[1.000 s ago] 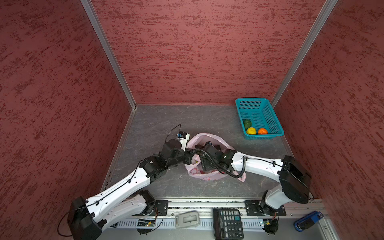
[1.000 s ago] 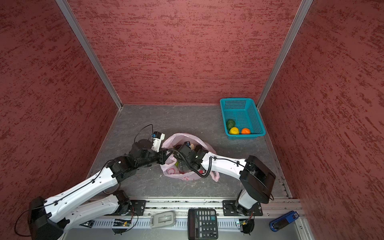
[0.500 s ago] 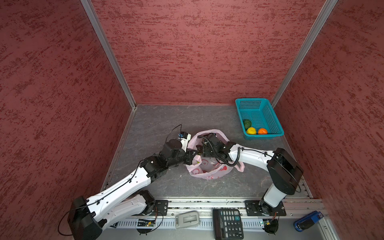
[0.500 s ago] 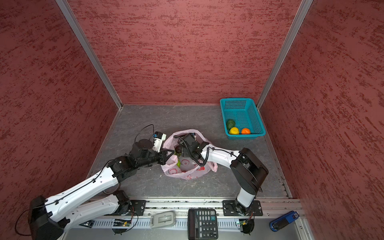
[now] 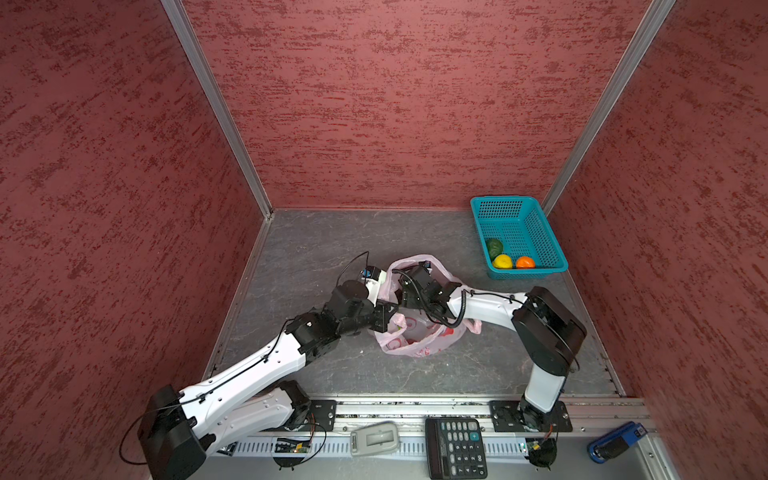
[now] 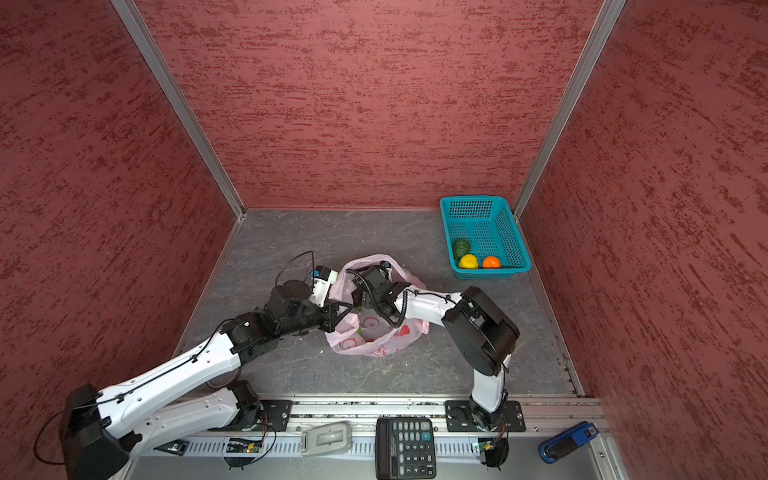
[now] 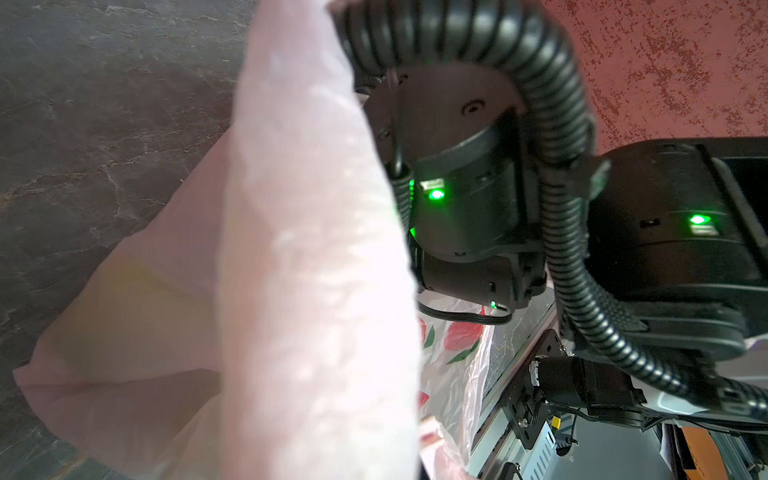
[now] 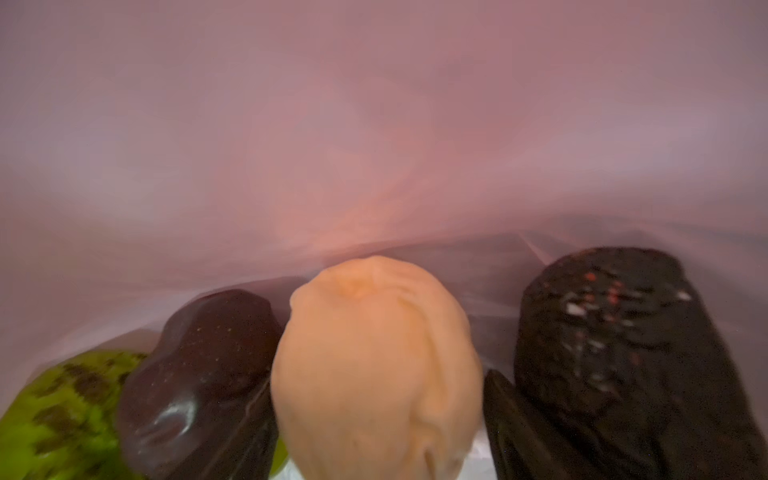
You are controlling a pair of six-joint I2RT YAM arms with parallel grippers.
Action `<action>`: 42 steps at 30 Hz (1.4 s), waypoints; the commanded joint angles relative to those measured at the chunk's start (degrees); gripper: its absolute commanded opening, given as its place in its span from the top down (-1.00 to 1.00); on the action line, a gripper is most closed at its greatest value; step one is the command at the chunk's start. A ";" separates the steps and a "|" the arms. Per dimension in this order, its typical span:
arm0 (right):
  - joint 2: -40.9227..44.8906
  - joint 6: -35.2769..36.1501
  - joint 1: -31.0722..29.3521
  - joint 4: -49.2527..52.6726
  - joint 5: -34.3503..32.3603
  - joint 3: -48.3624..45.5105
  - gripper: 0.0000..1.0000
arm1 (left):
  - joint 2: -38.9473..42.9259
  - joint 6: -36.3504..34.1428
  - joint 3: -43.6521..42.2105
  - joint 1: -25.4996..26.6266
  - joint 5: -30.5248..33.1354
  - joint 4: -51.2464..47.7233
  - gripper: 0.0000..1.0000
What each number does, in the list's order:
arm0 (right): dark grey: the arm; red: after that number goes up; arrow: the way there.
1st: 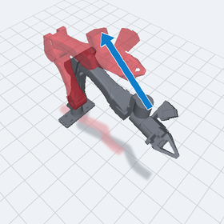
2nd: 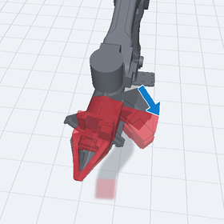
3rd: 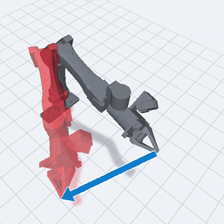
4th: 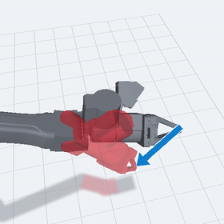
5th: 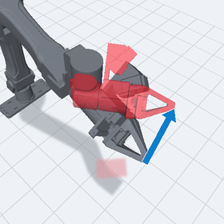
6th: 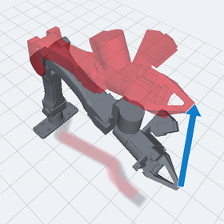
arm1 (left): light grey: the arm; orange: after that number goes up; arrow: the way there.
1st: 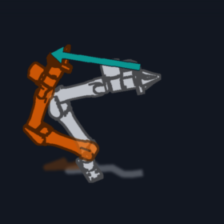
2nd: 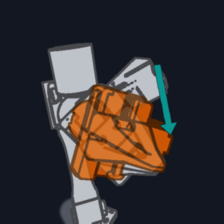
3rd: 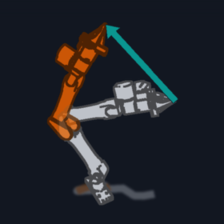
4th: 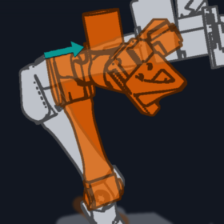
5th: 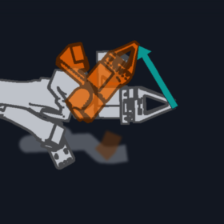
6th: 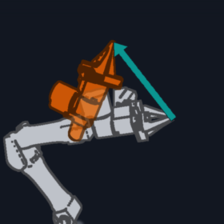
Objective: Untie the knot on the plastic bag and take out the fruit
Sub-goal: 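Lower the right gripper into the bag and grasp the cream-coloured fruit, then hold the bag rim with the left gripper while the right gripper lifts the cream fruit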
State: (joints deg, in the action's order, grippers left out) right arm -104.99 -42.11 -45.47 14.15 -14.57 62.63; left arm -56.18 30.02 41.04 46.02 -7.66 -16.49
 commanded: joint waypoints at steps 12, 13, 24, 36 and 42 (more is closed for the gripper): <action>2.41 -1.07 0.17 -2.74 0.11 -1.23 0.04 | 1.00 0.17 -0.87 1.20 1.37 0.41 1.00; 3.25 -0.86 -0.19 -2.20 0.43 -1.36 0.04 | 1.03 0.26 -0.83 1.27 1.61 0.42 1.00; 12.64 -0.51 -6.31 4.56 2.45 -3.12 0.06 | 0.98 -0.05 -0.04 0.99 3.40 0.65 1.00; 20.63 -1.71 -9.88 13.01 1.69 -1.68 0.08 | 0.80 -0.38 -0.08 -0.19 2.76 1.23 1.00; 25.17 -3.18 -11.19 16.61 1.82 -0.46 0.10 | 0.65 -0.49 -0.10 -0.77 2.34 1.27 1.00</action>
State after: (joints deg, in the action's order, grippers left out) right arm -82.63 -43.29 -55.81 27.77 -12.23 59.90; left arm -55.88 30.11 40.86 45.58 -5.06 -16.43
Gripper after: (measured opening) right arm 0.627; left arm 0.050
